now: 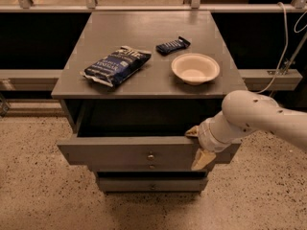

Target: Open top drawer

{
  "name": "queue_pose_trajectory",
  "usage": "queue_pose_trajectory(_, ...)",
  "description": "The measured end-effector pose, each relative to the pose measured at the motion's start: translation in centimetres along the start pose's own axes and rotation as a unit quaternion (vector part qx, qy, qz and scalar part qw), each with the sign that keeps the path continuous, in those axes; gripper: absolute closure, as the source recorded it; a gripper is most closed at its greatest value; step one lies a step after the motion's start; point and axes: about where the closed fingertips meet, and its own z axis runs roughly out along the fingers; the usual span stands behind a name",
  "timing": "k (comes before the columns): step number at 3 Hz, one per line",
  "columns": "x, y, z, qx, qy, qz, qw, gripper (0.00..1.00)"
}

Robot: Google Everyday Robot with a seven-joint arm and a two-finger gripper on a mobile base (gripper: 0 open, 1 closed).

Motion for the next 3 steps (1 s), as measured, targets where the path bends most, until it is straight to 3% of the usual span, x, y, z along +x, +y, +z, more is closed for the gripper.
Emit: queue_pose_trajectory(3,-1.8,7.6,-3.0,-0.038,-0.037,0.019,0.9984,0.30)
